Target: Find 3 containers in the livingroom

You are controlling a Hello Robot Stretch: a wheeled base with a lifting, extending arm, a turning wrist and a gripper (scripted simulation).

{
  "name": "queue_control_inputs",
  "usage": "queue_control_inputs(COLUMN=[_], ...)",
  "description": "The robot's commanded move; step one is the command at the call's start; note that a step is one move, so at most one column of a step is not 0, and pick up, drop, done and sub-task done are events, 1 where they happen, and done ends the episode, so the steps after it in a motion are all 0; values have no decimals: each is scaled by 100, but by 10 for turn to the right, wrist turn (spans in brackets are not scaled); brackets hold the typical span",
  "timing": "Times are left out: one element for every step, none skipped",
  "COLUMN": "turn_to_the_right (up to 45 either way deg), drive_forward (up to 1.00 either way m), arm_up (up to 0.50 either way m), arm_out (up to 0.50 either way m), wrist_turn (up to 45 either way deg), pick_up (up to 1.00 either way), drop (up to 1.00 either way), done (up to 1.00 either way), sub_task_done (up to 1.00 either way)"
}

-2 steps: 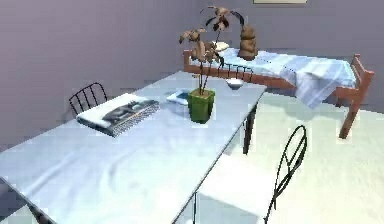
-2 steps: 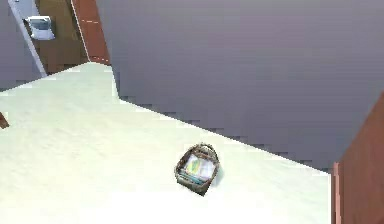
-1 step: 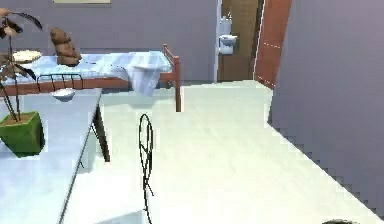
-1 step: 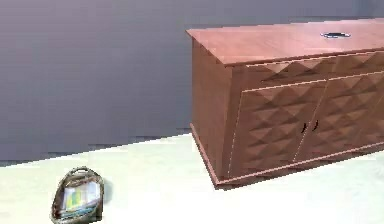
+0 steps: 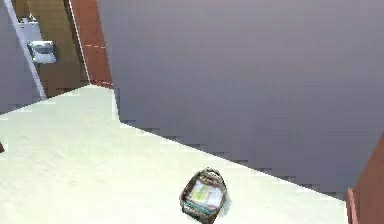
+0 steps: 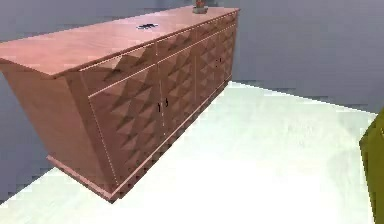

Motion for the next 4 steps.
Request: queue_control_inputs(turn_to_the_right=[270, 0, -450, -300], drive_forward=[0, 15, 0, 0], arm_up=[0, 0, 0, 0], arm_out=[0, 0, 0, 0], wrist_turn=[0, 0, 0, 0], pick_up=[0, 0, 0, 0], drop=[0, 0, 0, 0], done=[0, 0, 0, 0], sub_task_done=[0, 0, 0, 0])
